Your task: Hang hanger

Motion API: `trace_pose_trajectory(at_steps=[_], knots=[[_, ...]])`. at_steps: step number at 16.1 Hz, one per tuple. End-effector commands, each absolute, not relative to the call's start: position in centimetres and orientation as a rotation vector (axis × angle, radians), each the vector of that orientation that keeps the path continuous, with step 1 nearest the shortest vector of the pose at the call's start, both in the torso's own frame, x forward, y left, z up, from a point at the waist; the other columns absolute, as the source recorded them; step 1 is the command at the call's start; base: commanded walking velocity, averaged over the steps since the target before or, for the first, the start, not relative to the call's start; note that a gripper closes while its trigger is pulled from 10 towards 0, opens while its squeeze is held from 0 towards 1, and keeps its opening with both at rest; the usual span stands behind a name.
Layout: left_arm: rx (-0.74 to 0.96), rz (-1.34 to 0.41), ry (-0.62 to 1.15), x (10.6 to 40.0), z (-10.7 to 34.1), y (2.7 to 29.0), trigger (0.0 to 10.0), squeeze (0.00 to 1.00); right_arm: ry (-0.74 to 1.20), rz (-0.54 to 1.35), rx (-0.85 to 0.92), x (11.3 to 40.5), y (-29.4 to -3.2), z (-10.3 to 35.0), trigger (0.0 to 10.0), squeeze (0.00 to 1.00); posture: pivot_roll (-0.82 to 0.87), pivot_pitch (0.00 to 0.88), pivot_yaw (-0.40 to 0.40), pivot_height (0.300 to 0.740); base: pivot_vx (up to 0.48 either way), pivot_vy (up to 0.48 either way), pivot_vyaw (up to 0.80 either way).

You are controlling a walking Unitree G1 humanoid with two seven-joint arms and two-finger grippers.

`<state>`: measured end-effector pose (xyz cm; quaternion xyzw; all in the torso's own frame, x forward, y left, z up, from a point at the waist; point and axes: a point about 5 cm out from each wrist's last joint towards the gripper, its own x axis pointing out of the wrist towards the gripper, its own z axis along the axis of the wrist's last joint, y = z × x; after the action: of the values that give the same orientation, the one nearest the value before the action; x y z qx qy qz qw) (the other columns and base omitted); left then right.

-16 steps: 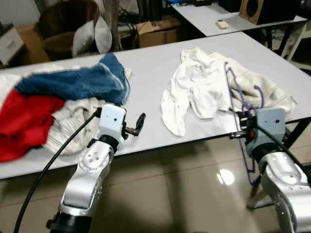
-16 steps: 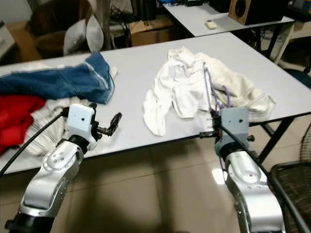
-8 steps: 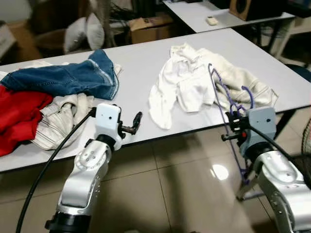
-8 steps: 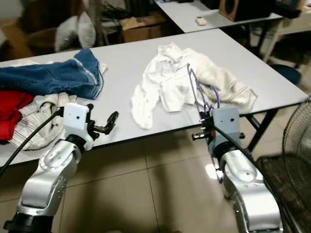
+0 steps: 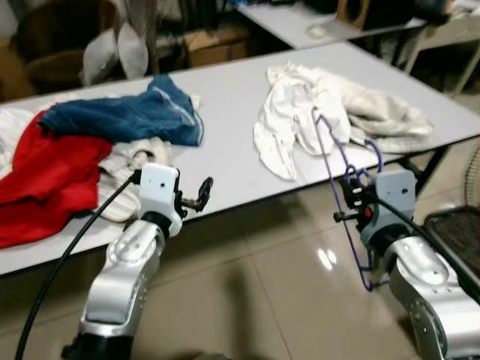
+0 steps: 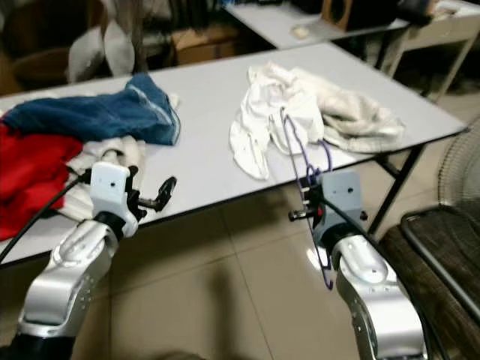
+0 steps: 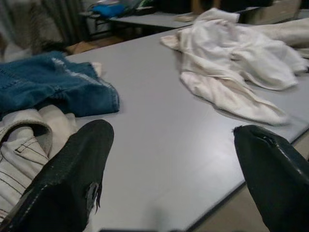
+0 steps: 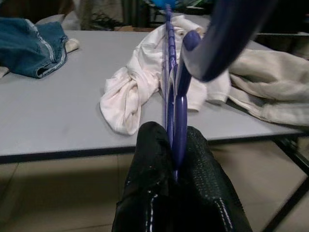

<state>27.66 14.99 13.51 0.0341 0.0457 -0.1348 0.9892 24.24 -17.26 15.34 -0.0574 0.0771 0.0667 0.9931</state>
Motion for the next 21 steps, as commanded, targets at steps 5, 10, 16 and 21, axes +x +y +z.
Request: trace_pose_trajectory(at_steps=[5,10,16,21], knots=[[0.030,-0.359,0.070,27.2,13.6,13.8,10.0,1.00,0.152,0.106,-0.124,24.2,-17.9,15.7,10.0,0.00,-0.25,0.000,0.071,0.740,0.117,0.000,0.00],[0.040,-0.304,0.047,27.5,13.7,14.1,10.0,1.00,0.144,0.108,-0.155,24.5,-18.7,15.9,10.0,0.00,-0.26,0.000,0.073,0.740,0.324,0.000,-0.56],[0.035,-0.286,0.042,27.4,13.5,14.3,10.0,1.00,0.139,0.116,-0.183,24.7,-19.0,16.1,10.0,0.00,-0.26,0.000,0.061,0.740,0.346,0.000,0.00],[0.023,-0.271,0.041,27.4,13.3,14.0,10.0,1.00,0.143,0.139,-0.194,24.7,-19.3,16.3,10.0,0.00,-0.26,0.004,0.048,0.740,0.370,0.000,-0.10]])
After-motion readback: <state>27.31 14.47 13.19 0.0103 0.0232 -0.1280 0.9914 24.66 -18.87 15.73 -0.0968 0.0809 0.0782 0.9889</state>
